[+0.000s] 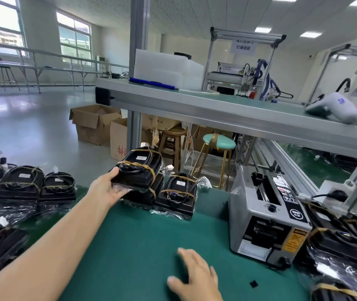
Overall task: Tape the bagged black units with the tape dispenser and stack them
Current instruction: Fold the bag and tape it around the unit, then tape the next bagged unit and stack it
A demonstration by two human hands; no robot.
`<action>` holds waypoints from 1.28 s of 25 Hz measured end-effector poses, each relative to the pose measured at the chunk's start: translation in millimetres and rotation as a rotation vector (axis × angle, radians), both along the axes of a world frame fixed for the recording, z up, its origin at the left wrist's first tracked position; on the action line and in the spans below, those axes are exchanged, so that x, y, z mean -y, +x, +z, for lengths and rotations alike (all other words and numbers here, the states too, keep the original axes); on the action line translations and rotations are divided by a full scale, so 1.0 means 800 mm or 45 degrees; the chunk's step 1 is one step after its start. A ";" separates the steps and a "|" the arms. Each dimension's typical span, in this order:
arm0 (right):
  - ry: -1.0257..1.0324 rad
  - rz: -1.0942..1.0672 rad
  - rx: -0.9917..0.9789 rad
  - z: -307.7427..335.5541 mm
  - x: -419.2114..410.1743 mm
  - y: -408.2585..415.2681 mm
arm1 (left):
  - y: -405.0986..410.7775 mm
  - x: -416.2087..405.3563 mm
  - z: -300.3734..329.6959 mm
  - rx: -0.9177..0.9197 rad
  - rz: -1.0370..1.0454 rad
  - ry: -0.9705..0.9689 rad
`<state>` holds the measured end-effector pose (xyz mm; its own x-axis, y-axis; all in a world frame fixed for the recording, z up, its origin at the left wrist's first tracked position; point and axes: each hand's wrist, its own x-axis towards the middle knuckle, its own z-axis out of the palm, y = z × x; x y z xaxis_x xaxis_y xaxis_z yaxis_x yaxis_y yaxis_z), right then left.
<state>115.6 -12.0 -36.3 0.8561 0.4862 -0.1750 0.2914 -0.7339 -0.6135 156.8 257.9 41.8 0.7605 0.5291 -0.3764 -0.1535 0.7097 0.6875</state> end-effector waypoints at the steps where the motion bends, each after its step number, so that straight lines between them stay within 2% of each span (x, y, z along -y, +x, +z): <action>1: -0.143 0.057 0.086 -0.007 0.001 -0.001 | 0.009 -0.005 0.003 -0.025 -0.001 0.020; 3: -0.278 0.144 0.122 -0.013 0.003 0.003 | 0.025 -0.009 0.006 -0.083 -0.019 0.093; 5: -0.245 0.157 0.144 -0.017 0.004 0.004 | 0.038 -0.012 0.003 -0.149 -0.025 0.170; 7: -0.214 0.187 0.470 -0.029 0.011 0.000 | 0.048 -0.016 -0.003 -0.193 -0.009 0.209; 8: -0.261 0.205 0.438 -0.018 0.015 -0.008 | 0.052 -0.018 -0.007 -0.206 0.005 0.223; 9: -0.329 0.197 0.527 -0.009 0.010 -0.010 | 0.054 -0.020 -0.009 -0.225 0.032 0.237; 11: -0.321 0.190 0.544 -0.020 0.006 -0.001 | 0.057 -0.025 -0.013 -0.294 0.101 0.287; 13: -0.379 0.223 0.223 -0.028 0.007 0.007 | 0.057 -0.029 -0.016 -0.406 0.159 0.392; 14: -0.402 0.231 0.192 -0.028 0.007 0.009 | 0.056 -0.031 -0.018 -0.458 0.176 0.451; 19: -0.329 0.226 0.173 -0.030 0.005 0.007 | 0.048 -0.031 -0.028 -0.554 0.090 0.512; 27: -0.293 0.230 0.158 -0.020 0.006 0.001 | 0.054 -0.032 -0.017 -0.529 0.046 0.628; 30: -0.248 0.206 0.128 -0.005 0.008 -0.006 | 0.047 -0.035 -0.022 -0.605 -0.057 0.733; 32: -0.218 0.180 0.209 0.012 0.019 -0.008 | 0.041 -0.037 -0.022 -0.633 -0.089 0.817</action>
